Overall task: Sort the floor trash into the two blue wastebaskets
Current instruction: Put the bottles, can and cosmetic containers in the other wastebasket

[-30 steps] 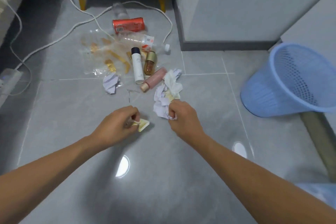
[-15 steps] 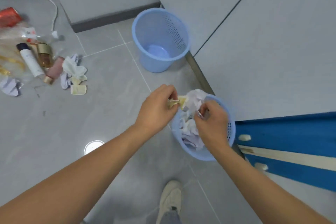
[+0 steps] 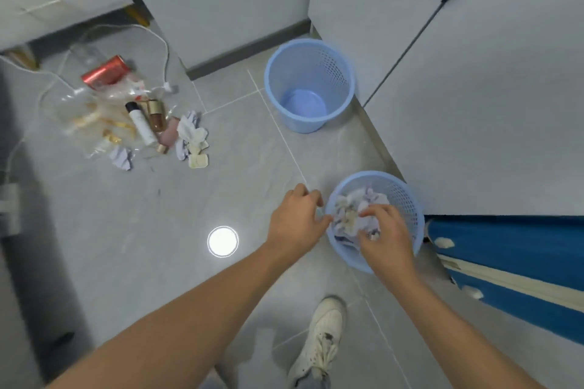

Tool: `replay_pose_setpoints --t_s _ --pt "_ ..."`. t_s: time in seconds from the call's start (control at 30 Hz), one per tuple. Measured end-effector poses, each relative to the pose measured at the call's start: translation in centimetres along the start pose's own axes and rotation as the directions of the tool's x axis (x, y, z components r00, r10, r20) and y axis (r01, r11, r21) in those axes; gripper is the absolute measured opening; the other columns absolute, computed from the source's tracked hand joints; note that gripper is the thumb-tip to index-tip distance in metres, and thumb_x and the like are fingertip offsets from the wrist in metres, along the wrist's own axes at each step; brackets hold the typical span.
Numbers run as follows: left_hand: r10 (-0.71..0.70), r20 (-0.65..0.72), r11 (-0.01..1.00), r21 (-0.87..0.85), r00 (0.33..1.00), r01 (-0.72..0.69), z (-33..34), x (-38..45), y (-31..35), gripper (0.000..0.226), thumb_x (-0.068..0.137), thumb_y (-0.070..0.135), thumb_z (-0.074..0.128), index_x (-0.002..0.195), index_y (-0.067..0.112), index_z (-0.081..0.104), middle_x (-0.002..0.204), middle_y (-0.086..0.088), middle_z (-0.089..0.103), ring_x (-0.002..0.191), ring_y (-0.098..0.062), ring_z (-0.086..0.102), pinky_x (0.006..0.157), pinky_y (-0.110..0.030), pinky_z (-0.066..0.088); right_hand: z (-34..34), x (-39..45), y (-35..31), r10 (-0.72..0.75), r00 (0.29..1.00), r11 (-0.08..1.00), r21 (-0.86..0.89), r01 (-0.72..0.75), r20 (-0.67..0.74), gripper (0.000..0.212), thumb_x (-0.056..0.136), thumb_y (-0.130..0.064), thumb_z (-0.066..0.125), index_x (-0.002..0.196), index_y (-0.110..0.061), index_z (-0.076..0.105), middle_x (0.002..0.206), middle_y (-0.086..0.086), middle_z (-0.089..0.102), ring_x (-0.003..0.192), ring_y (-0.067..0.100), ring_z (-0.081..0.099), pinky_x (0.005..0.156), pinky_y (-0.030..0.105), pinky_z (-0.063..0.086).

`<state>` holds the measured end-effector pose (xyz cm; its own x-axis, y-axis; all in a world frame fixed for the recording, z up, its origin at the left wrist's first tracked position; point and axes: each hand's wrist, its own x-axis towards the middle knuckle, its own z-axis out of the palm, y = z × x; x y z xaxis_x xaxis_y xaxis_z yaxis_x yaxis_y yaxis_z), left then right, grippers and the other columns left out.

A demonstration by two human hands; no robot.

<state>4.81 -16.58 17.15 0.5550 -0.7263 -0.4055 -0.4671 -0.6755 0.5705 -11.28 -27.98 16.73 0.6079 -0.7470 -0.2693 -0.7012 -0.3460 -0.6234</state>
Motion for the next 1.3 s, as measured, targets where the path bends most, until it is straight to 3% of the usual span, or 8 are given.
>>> replay_pose_setpoints --t_s 0.17,0.3,0.57,0.73,0.9,1.07,1.13,1.3 --pt "-0.171 -0.173 0.985 -0.042 0.97 0.166 -9.5 -1.5 -8.0 0.026 0.095 0.044 0.061 0.107 0.021 0.063 0.107 0.001 0.054 0.103 -0.021 0.055 0.073 -0.035 0.049 4.8 2.2 -11.6 -0.153 0.98 0.984 0.107 0.139 0.131 0.019 0.078 -0.012 0.064 0.094 -0.023 0.065 0.097 -0.004 0.064 0.095 0.019 0.06 0.087 0.039 0.05" --pt "-0.321 -0.253 0.946 -0.14 0.913 0.294 -14.6 -0.2 -16.4 0.018 0.094 0.04 0.062 0.1 0.023 0.063 0.101 0.005 0.058 0.097 -0.019 0.058 0.073 -0.036 0.051 12.4 5.6 -18.9 -0.227 0.941 0.971 0.126 0.201 0.251 0.01 0.081 -0.019 0.062 0.087 -0.027 0.064 0.093 -0.012 0.065 0.092 0.014 0.063 0.085 0.036 0.051" --pt "-0.494 -0.213 0.858 -0.273 0.843 0.435 -21.0 4.9 -33.8 0.019 0.096 0.039 0.059 0.105 0.022 0.064 0.101 0.002 0.064 0.092 -0.018 0.063 0.076 -0.035 0.052 29.7 13.9 -27.2 -0.234 0.885 0.97 0.036 0.241 0.403 0.008 0.084 -0.018 0.065 0.086 -0.025 0.066 0.088 -0.003 0.066 0.084 0.018 0.065 0.079 0.044 0.055" --pt "-0.574 -0.162 0.792 -0.359 0.803 0.494 -21.8 11.4 -42.1 0.032 0.097 0.039 0.061 0.12 0.016 0.06 0.101 -0.003 0.067 0.089 -0.022 0.061 0.075 -0.031 0.043 38.9 20.0 -30.0 -0.228 0.862 0.96 -0.041 0.276 0.454 0.014 0.086 -0.013 0.064 0.098 -0.018 0.069 0.101 0.004 0.069 0.094 0.026 0.065 0.084 0.041 0.054" --pt "-0.65 -0.16 0.723 -0.43 0.743 0.54 -19.9 19.7 -49.4 0.042 0.096 0.038 0.063 0.127 0.01 0.056 0.114 -0.012 0.069 0.109 -0.032 0.063 0.083 -0.036 0.046 46.7 25.9 -31.1 -0.429 0.703 0.794 -0.135 0.593 0.568 0.026 0.078 0.002 0.059 0.097 -0.011 0.07 0.102 0.005 0.064 0.103 0.023 0.051 0.082 0.027 0.035" --pt "-0.67 -0.214 0.718 -0.429 0.711 0.547 -17.4 26.1 -53.7 0.053 0.091 0.046 0.066 0.126 0.008 0.052 0.117 -0.015 0.063 0.107 -0.036 0.063 0.078 -0.039 0.047 53.1 28.7 -29.5 -0.547 0.494 0.496 -0.214 0.842 0.676 0.027 0.068 -0.012 0.071 0.094 -0.016 0.073 0.094 0.005 0.066 0.103 0.036 0.058 0.088 0.054 0.046" --pt "-0.682 -0.217 0.714 -0.405 0.698 0.572 -16.7 27.5 -54.2 0.062 0.089 0.05 0.068 0.129 0.008 0.048 0.123 -0.016 0.058 0.11 -0.036 0.062 0.08 -0.04 0.048 54.0 29.0 -28.7 -0.565 0.468 0.439 -0.232 0.868 0.68 0.027 0.067 -0.013 0.07 0.094 -0.014 0.073 0.097 0.008 0.066 0.106 0.037 0.057 0.088 0.056 0.044" --pt "-0.707 -0.189 0.693 -0.378 0.681 0.614 -15.0 29.2 -54.6 0.069 0.087 0.052 0.074 0.13 0.007 0.045 0.127 -0.017 0.054 0.114 -0.037 0.059 0.081 -0.042 0.046 54.8 29.5 -26.9 -0.546 0.497 0.402 -0.31 0.862 0.674 0.037 0.07 -0.019 0.081 0.106 -0.016 0.073 0.112 0.008 0.065 0.112 0.035 0.053 0.096 0.053 0.043"
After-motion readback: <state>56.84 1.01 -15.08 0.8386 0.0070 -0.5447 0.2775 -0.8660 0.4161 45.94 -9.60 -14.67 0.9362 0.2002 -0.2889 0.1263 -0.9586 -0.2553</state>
